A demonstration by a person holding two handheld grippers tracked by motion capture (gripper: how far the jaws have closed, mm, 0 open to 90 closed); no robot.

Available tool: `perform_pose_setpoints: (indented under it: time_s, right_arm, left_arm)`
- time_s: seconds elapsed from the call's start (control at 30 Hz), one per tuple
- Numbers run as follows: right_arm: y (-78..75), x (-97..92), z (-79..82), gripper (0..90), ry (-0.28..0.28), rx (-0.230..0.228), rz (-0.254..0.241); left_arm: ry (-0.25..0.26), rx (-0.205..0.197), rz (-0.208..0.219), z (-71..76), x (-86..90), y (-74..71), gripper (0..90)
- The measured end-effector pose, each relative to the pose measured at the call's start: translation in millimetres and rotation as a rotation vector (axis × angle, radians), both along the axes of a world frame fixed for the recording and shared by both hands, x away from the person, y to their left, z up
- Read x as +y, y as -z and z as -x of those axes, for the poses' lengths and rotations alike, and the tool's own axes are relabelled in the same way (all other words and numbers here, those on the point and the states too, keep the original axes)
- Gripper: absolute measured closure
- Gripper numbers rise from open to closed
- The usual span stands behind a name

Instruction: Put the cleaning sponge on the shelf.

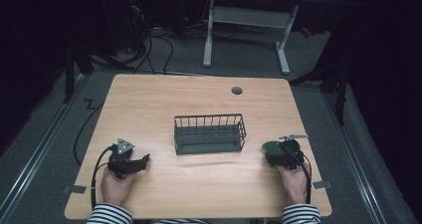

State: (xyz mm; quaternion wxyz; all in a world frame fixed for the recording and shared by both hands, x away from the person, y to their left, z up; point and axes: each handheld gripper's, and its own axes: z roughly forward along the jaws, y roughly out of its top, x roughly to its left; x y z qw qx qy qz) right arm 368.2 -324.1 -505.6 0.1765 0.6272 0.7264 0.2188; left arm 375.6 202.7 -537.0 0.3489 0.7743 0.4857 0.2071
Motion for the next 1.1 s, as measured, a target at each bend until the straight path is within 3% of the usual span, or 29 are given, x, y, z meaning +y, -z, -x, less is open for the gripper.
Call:
perform_pose_setpoints:
  time_s: [0.33,0.77,1.1]
  right_arm:
    - [-1.9,-3.2,-0.6,29.3,0.0,0.01,-0.022]
    - [-17.7,-12.4,8.7,29.7,0.006,-0.063,-0.064]
    - [-41.0,-13.9,11.8,29.7,-0.041,-0.098,-0.064]
  left_arm:
    - [-0.006,0.002,0.011,-0.9,1.0,-0.1,27.1]
    - [-0.004,0.001,0.004,-0.7,0.4,-0.1,26.9]
    - [0.0,0.001,-0.001,-0.6,-0.1,0.0,26.1]
